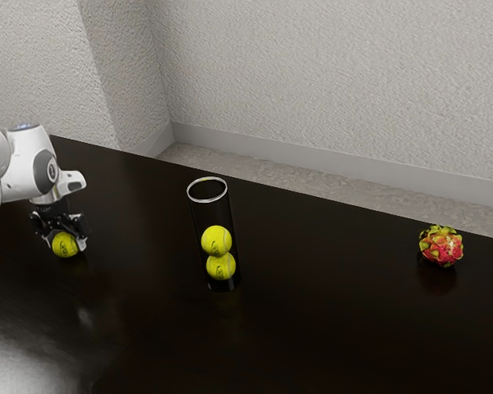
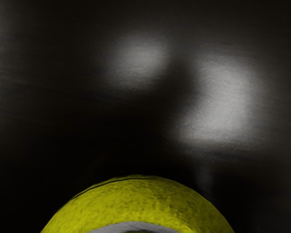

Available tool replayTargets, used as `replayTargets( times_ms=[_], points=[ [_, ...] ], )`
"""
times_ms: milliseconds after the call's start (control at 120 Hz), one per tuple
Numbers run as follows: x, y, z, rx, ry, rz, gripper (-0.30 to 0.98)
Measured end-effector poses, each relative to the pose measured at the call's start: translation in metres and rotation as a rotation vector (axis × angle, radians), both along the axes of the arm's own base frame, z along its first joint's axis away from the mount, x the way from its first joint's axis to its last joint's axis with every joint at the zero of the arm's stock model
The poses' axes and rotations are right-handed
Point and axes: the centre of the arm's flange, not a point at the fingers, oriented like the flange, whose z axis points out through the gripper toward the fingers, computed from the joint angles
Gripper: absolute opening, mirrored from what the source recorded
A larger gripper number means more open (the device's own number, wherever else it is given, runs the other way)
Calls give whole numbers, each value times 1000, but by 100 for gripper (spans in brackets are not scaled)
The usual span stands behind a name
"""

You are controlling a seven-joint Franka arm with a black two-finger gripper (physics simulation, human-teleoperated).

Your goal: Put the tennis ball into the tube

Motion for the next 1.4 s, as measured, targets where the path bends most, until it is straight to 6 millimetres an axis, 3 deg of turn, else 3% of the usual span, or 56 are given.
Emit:
replayTargets(
  times_ms=[325, 475, 550, 642, 792, 1033, 1117, 1217, 1400],
  points=[
    [0, 0, -2, -9, -5, -10, 45],
    [0, 0, 0, -7, -8, -16, 42],
    [4, -3, 11, 0, -23, -27, 40],
    [13, -15, 47, 12, -71, -54, 40],
    [29, -64, 130, 1, -161, -139, 41],
    [65, -211, 239, -15, -221, -373, 41],
    [82, -251, 255, -13, -216, -423, 40],
    [102, -289, 260, -16, -199, -459, 40],
    [109, -333, 257, -38, -164, -475, 40]
  ],
)
